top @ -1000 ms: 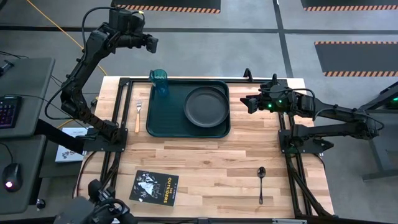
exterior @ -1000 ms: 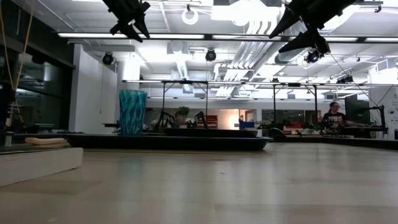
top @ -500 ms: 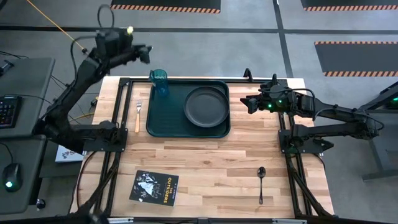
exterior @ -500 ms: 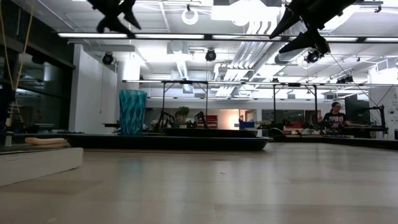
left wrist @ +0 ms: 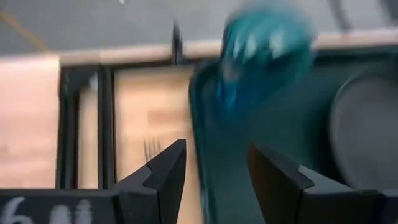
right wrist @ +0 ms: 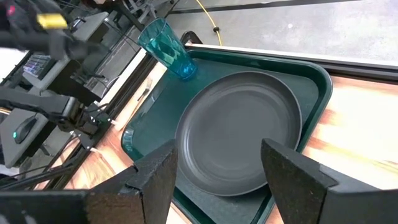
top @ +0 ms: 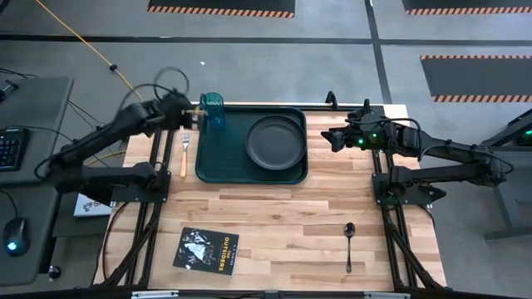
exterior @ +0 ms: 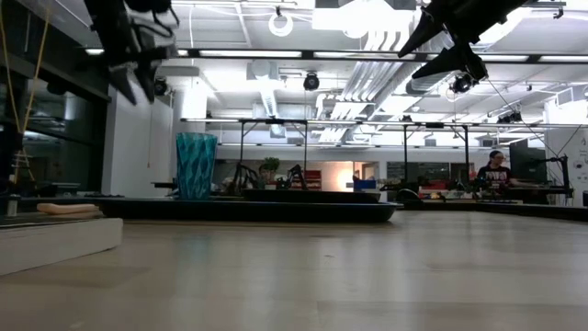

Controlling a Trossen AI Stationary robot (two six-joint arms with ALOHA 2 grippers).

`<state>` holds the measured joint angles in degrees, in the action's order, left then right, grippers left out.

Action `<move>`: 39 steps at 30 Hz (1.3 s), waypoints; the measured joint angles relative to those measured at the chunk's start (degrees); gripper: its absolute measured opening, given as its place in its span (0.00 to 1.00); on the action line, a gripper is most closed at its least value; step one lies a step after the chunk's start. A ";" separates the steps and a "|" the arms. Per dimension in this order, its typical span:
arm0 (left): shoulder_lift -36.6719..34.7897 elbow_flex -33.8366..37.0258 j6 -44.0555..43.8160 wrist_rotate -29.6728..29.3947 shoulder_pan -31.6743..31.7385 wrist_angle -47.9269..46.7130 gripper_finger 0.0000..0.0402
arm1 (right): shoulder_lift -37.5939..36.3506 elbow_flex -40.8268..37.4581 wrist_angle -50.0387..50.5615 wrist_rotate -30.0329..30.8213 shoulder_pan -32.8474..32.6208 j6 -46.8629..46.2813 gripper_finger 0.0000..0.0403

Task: Pick and place plate/cup/fork/spoon on tray
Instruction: Put the light orange fork on the dark green tray to the bottom of the blue cup

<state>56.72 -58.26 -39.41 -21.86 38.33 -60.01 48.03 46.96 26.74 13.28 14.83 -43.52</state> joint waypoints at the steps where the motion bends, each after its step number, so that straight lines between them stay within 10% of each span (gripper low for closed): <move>1: 0.33 1.70 -1.11 0.20 -0.52 -0.27 0.39 | 0.00 0.00 0.01 -0.02 0.00 0.01 0.55; 24: 2.04 27.91 -21.93 5.80 -3.81 14.09 0.39 | 0.02 0.00 0.89 1.70 0.01 -0.11 0.55; 39: 12.15 32.91 -23.00 4.07 -3.07 17.46 0.39 | 0.00 0.00 0.87 1.60 0.01 -0.02 0.55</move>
<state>68.88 -25.35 -62.41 -17.79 35.26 -42.55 48.04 46.96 27.62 14.87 14.85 -43.54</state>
